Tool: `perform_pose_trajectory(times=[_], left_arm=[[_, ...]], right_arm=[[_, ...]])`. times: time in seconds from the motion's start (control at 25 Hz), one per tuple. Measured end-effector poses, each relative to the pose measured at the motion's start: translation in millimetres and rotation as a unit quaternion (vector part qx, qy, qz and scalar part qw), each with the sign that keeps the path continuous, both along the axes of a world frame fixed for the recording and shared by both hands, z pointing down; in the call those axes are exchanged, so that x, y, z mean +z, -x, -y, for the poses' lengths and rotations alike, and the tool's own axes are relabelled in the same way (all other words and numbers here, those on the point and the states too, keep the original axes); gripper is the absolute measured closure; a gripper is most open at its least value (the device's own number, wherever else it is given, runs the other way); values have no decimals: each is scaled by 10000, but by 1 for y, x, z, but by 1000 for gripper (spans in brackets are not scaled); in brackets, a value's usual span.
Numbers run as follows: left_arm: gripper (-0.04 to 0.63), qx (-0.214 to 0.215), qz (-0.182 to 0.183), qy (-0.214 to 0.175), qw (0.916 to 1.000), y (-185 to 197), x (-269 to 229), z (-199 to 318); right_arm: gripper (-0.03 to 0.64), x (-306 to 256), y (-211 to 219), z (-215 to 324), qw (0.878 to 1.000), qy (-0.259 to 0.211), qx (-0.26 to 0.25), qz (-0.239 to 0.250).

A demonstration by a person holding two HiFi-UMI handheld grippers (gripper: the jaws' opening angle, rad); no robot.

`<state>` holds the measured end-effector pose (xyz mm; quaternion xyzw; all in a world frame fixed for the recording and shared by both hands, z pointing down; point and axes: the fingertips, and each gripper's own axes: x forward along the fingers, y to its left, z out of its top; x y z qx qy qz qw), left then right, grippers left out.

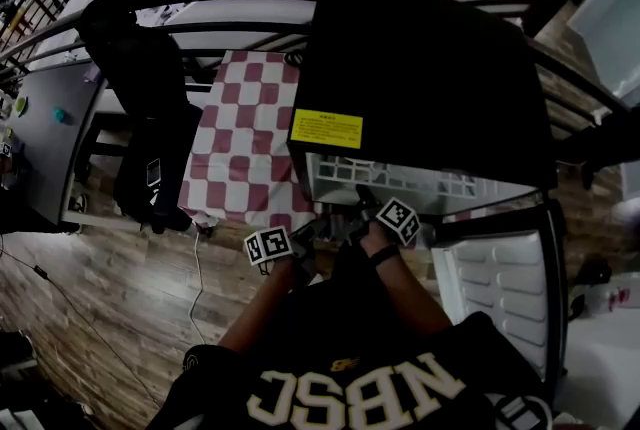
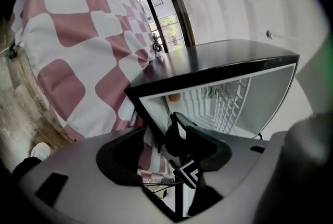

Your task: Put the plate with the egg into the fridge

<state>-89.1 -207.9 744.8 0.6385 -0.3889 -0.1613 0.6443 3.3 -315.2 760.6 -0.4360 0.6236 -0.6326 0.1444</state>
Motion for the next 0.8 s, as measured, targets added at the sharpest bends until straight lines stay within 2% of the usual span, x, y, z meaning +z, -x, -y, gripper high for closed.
perform_pose_trajectory(times=[0.2, 0.36, 0.48, 0.6, 0.68, 0.8], left_arm=[[336, -237, -215, 61, 9995, 8, 0, -2], [336, -269, -202, -17, 9994, 11, -4, -4], [336, -253, -213, -32, 9994, 13, -5, -7], [336, -157, -205, -91, 9996, 12, -8, -11], [336, -47, -128, -170, 9998, 10, -12, -15], [336, 158, 296, -435, 9985, 10, -21, -21]], right_arm=[[581, -1, 6, 7, 9999, 118, -32, 102], [565, -3, 9, 6, 9978, 16, -510, -427], [438, -6, 16, 1, 9897, -136, -1033, -978], [395, -9, 15, -5, 9812, -310, -1260, -1426], [394, -12, 11, -12, 9768, -439, -1304, -1643], [394, -20, 8, -27, 9714, -651, -1419, -1789]])
